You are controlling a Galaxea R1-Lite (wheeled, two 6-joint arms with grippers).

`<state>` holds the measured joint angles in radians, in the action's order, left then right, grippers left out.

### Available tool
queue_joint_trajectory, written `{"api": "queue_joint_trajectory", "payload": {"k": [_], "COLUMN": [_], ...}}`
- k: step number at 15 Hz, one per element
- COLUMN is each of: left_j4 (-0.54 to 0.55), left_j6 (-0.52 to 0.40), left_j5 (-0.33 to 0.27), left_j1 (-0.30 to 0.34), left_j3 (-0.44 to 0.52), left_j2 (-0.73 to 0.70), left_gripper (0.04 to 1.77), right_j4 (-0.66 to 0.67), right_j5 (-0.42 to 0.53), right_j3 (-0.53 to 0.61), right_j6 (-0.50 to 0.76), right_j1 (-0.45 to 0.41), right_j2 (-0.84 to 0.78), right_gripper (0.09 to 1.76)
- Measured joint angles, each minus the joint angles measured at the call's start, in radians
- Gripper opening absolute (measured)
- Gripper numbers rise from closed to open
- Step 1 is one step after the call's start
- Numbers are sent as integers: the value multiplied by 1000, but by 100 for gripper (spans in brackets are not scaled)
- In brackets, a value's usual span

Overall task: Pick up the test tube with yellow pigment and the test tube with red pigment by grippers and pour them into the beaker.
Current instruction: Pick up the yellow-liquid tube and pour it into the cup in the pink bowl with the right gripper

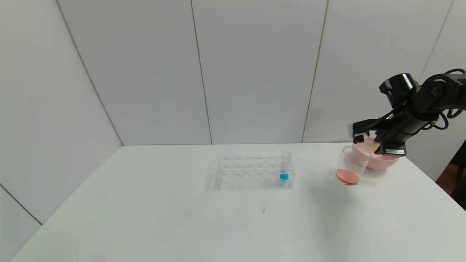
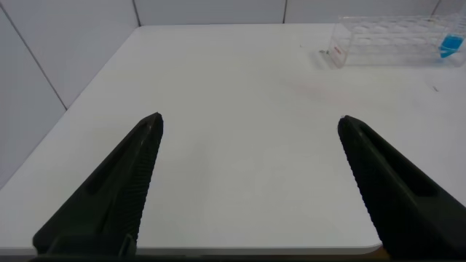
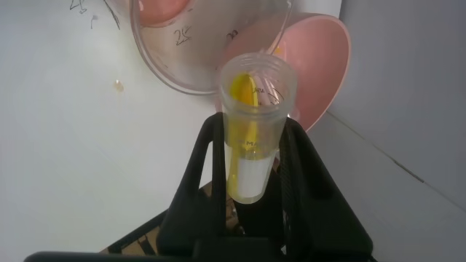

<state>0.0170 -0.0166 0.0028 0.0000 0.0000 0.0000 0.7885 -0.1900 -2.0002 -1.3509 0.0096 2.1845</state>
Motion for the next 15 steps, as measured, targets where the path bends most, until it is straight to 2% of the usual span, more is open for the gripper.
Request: {"api": "queue_joint_trajectory", "payload": {"k": [9,12,15], "left_j4": [0,0,0], "left_j6": [0,0,0], "left_j5": [0,0,0], "left_j1": [0,0,0], "left_j3": [0,0,0], "left_j2": [0,0,0], "left_gripper": [172,172,172], "right_j4": [13,10,13], "right_j5": [-143,-159,-241], "right_j3": [0,0,0], "right_j6": [-15,-17,-24], "right_j1": [39,52,68], "right_j2": [18,19,17], "right_gripper": [50,50,50]}}
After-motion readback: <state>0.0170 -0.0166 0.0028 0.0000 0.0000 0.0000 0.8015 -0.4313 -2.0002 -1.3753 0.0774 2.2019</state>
